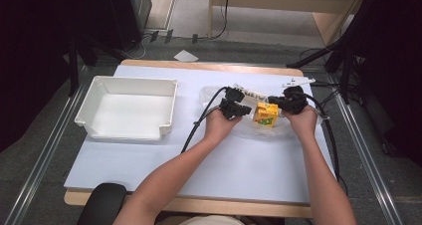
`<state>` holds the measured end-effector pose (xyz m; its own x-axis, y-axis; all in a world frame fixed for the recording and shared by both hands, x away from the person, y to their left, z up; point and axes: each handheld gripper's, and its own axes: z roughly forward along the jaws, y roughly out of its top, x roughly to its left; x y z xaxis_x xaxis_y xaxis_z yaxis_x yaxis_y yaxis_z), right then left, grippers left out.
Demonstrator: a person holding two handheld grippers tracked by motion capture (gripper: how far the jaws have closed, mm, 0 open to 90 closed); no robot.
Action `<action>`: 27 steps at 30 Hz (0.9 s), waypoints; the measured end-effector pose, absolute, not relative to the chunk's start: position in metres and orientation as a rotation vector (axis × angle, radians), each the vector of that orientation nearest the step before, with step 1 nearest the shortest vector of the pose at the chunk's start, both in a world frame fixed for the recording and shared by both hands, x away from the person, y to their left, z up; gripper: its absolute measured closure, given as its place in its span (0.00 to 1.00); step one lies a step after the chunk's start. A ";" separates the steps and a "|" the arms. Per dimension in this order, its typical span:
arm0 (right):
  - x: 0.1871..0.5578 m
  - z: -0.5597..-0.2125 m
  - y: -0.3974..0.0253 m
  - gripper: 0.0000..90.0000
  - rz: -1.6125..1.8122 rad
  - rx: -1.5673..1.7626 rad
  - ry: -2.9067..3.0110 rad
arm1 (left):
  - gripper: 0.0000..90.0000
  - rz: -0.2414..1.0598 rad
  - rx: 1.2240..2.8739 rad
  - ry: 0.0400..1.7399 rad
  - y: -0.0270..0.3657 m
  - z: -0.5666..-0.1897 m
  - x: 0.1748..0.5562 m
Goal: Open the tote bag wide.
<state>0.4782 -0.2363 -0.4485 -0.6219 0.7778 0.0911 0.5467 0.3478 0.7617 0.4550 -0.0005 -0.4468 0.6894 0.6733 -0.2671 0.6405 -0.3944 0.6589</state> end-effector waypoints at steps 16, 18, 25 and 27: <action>0.487 -0.478 -0.223 1.00 1.043 1.218 2.423 | 0.99 0.008 2.137 0.994 0.002 -0.475 0.432; 0.487 -0.478 -0.223 1.00 1.055 1.229 2.409 | 0.99 0.001 2.138 0.981 0.003 -0.475 0.428; 0.493 -0.478 -0.228 1.00 1.032 1.258 2.371 | 0.99 0.005 2.154 0.927 0.004 -0.476 0.409; 0.495 -0.478 -0.229 1.00 1.027 1.279 2.362 | 0.99 0.014 2.165 0.904 0.004 -0.476 0.402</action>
<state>0.4954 -0.2290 -0.4782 -0.5761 0.8117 0.0963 0.6240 0.3607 0.6932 0.4019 0.0043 -0.4762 0.7478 0.6084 -0.2659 0.5999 -0.4475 0.6632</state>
